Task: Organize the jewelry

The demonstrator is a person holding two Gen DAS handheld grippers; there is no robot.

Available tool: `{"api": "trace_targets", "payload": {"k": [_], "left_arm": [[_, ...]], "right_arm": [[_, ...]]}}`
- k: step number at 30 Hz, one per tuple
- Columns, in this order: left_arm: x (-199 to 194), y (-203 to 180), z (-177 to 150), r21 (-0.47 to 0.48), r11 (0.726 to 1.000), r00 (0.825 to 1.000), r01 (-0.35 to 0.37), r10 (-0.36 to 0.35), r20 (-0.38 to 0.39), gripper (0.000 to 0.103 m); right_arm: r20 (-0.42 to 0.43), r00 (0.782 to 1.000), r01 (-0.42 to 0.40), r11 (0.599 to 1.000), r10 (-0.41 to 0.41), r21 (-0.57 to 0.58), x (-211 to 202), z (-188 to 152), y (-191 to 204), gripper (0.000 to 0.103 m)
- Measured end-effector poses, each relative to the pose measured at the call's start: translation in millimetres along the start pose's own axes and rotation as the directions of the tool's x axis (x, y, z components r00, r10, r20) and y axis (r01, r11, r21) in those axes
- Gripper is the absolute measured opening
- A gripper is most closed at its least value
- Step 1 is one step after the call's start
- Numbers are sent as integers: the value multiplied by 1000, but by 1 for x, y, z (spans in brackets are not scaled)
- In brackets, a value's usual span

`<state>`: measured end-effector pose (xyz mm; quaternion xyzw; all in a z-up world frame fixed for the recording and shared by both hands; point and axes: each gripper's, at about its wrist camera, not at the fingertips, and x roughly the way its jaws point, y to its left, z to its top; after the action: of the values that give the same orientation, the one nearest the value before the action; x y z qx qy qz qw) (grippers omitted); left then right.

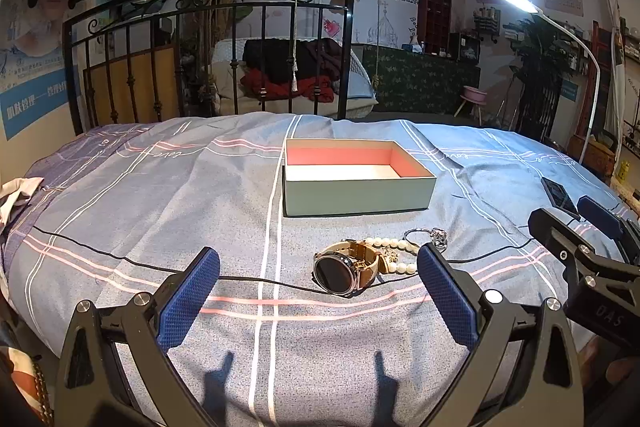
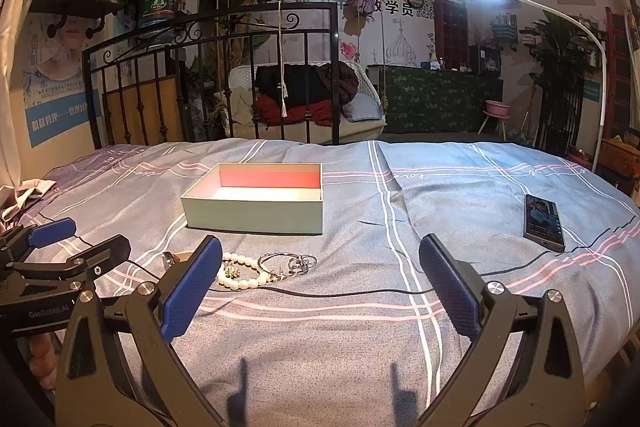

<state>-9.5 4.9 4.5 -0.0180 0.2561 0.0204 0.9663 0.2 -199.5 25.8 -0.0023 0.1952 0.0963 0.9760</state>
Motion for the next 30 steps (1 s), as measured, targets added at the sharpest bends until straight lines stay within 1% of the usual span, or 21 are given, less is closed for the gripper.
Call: {"api": "trace_targets", "payload": {"k": [14,21,25,30], "left_arm": [[1,-3,1,3,1000,1000,11,-11,-12,97],[1,0,1,-5,1000,1000,10,-10,-7,97],[1,2,2,-14,1000,1000,21,-21,-3,97],[0,-1,3,4,1000,1000,30,-30,0,97]], "right_arm": [[0,1000,-1,1000,1,-2,1,-1,1,97],[1,1000,-2,1000,2,-1,1,-1,1,97],[0,1000,-4,1000,4,-3,1,-1,2,97],[-2,1000,-7,1000,7,-12,2,-2,3,97]]}}
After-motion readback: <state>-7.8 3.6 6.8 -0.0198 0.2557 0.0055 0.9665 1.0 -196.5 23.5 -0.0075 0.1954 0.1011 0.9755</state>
